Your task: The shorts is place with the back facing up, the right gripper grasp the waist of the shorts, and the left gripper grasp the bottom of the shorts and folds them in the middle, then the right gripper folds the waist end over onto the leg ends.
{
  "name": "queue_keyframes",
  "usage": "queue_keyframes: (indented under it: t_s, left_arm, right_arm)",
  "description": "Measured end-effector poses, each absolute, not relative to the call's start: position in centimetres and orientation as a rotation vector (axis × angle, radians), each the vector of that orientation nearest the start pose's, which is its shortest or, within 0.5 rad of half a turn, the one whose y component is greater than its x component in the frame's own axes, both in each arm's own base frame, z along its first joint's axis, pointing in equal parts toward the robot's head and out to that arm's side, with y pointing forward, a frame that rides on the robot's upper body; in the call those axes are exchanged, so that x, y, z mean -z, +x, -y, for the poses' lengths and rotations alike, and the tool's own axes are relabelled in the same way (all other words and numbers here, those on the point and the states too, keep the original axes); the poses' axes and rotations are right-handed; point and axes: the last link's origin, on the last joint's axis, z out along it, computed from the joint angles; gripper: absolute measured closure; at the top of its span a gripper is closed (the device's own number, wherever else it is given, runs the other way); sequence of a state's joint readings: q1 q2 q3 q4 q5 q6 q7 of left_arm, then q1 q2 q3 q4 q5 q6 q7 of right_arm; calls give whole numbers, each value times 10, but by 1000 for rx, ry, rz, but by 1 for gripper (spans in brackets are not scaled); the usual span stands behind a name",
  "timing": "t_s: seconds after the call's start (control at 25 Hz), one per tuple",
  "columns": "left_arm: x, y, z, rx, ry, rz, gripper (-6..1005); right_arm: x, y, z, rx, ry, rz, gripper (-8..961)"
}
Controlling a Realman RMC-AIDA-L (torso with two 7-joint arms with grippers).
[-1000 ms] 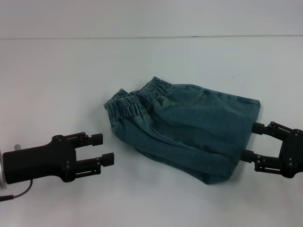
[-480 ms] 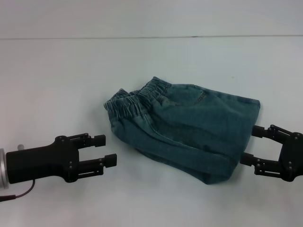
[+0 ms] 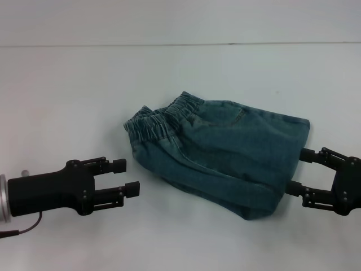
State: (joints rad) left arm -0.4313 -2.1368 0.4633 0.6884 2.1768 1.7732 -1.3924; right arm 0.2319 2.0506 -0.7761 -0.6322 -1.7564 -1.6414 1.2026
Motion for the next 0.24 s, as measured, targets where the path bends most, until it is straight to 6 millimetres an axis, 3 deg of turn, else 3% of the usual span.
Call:
queue_keyframes:
  t_s: [0.24]
  left_arm:
    - [3,-287,-272,831,-2734,839,274]
  right_arm:
    - [-13,321,-249,-849,-2555,-679,-6]
